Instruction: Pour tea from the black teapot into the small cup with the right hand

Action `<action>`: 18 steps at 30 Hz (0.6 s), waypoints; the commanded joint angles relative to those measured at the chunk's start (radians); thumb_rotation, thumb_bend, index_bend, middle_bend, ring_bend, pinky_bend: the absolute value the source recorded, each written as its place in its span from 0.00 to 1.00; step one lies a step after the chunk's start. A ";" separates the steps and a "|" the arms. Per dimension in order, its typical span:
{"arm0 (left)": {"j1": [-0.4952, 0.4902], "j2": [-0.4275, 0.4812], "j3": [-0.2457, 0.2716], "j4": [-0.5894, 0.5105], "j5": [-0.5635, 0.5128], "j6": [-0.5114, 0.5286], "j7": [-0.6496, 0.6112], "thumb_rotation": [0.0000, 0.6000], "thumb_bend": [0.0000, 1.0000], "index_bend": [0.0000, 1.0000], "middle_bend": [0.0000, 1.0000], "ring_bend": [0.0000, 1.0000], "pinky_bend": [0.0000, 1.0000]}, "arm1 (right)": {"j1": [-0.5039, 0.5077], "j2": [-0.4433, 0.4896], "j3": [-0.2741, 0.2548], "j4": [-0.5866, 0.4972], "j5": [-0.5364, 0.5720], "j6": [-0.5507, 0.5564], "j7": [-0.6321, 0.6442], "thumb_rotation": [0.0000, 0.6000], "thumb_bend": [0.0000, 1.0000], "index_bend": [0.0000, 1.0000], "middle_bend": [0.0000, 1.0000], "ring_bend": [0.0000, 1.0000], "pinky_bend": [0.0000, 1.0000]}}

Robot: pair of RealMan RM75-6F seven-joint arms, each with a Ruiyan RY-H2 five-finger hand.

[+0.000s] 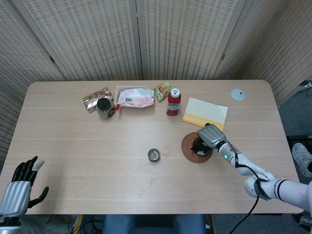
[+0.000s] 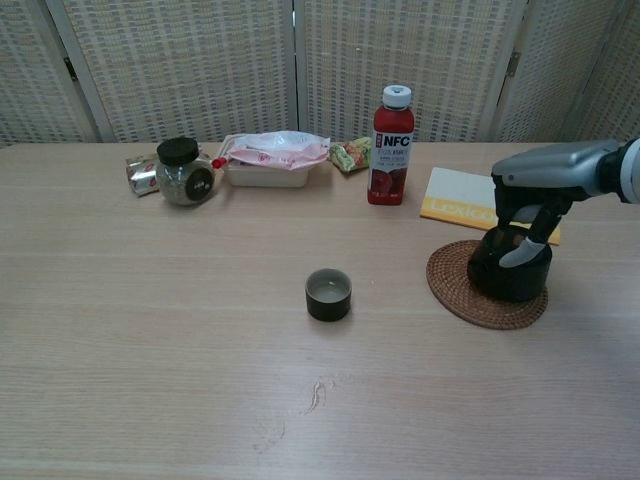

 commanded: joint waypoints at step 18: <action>0.007 0.001 0.005 0.012 -0.001 0.009 -0.013 1.00 0.33 0.10 0.00 0.00 0.00 | -0.006 -0.015 0.025 -0.010 0.013 -0.014 -0.042 0.73 0.00 1.00 0.98 0.89 0.16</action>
